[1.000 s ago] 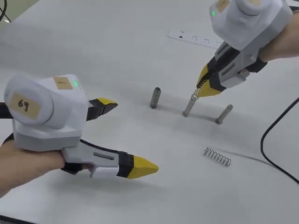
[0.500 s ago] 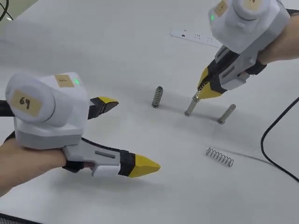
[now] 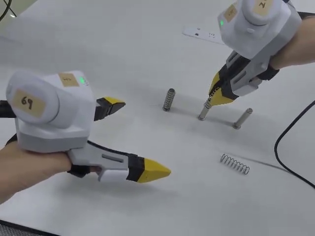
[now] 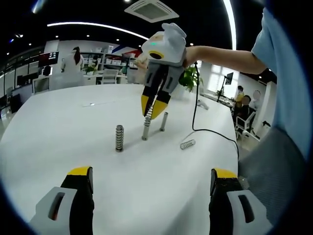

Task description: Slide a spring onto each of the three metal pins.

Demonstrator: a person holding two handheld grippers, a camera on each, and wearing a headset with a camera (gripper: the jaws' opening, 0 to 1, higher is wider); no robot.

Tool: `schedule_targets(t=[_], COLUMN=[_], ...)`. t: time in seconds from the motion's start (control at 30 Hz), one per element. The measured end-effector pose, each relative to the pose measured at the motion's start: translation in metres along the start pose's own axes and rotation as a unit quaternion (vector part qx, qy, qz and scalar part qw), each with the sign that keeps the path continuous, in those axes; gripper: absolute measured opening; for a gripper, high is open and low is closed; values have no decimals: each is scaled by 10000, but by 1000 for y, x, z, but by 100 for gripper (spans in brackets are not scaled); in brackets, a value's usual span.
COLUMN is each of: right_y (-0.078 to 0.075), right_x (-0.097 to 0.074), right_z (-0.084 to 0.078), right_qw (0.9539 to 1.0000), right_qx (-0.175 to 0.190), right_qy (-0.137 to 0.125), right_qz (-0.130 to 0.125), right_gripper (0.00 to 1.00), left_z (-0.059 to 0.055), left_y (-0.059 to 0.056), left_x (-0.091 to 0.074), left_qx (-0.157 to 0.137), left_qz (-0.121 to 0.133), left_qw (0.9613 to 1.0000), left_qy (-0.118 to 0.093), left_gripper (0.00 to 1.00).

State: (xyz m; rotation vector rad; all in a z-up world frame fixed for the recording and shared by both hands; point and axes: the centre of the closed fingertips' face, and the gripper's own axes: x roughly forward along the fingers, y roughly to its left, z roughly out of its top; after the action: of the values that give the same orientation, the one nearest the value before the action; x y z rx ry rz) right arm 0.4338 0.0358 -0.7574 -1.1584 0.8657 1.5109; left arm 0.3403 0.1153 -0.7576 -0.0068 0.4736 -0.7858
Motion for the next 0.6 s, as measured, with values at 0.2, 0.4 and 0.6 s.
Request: schedule_targets(t=[0.2, 0.4, 0.6], right_y=[-1, 1, -1], right_x=[6, 9, 14], right_z=[-2, -1, -1], right_qw=[10000, 9999, 9998], right_qx=[-3, -11, -25], right_qy=[45, 106, 160], right_qz=[9, 51, 89], right_gripper=[8, 8, 8], left_z=[4, 8, 10], left_y=[2, 5, 7], left_x=[-1, -3, -4], left_qx=[44, 41, 51], left_qz=[51, 99, 124], left_qw=[9999, 9998, 9998], left_qy=[-75, -144, -173], left_gripper=[98, 98, 98])
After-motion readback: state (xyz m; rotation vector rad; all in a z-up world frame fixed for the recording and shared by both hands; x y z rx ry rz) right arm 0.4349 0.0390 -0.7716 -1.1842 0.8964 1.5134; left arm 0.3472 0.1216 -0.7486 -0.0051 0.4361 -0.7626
